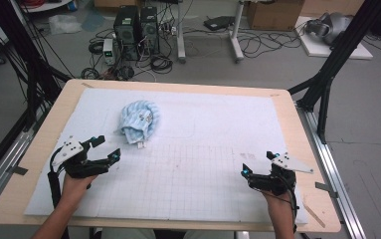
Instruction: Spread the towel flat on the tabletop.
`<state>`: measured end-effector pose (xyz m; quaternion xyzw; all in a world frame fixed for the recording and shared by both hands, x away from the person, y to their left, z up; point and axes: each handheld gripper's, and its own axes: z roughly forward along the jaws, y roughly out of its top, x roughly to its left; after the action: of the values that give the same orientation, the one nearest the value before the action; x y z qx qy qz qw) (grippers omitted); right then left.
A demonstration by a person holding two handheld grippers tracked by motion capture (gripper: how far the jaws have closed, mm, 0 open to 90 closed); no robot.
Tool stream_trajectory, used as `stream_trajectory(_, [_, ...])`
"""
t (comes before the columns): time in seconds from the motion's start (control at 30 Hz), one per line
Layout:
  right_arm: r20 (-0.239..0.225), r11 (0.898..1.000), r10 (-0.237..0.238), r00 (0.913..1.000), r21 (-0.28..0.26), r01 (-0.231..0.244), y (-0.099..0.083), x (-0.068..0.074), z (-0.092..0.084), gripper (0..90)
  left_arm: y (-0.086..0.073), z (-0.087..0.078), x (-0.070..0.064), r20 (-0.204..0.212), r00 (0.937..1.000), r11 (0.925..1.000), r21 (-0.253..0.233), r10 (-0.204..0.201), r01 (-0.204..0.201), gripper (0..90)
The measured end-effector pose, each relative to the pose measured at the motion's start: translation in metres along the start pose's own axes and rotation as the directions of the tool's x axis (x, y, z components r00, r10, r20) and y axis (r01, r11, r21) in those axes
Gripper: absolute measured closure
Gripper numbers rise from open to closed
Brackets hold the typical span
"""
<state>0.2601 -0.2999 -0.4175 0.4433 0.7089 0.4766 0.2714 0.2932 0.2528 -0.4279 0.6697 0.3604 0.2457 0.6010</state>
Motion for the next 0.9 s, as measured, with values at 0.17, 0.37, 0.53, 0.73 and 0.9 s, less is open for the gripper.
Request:
stream_trajectory(0.17, [-0.009, 1.0, 0.002, 1.0, 0.0, -0.002, -0.001, 0.0, 0.001, 0.7, -0.001, 0.003, 0.001, -0.001, 1.0, 0.9999, 0.012, 0.002, -0.002, 18.1])
stream_trajectory(0.37, [-0.028, 1.0, 0.003, 0.9996, 0.016, -0.002, -0.003, 0.002, 0.007, 0.7, -0.002, 0.007, 0.004, 0.002, 0.9998, 0.9989, 0.043, 0.018, -0.018, 19.5])
stream_trajectory(0.53, [-0.034, 0.999, -0.02, 0.9992, 0.031, 0.021, -0.002, 0.005, 0.011, 0.7, 0.0, 0.007, 0.006, -0.01, 0.9997, 0.9979, 0.06, 0.024, -0.023, 21.3])
stream_trajectory(0.73, [-0.054, 0.999, -0.029, 0.9981, 0.044, 0.032, -0.005, 0.015, 0.013, 0.7, 0.003, 0.01, 0.019, -0.075, 0.9971, 0.9965, 0.082, -0.011, 0.017, 21.6])
stream_trajectory(0.9, [-0.069, 0.998, -0.032, 0.9971, 0.043, 0.035, -0.003, 0.019, 0.015, 0.7, 0.012, 0.024, 0.03, -0.116, 0.9931, 0.9946, 0.1, -0.017, 0.028, 22.4])
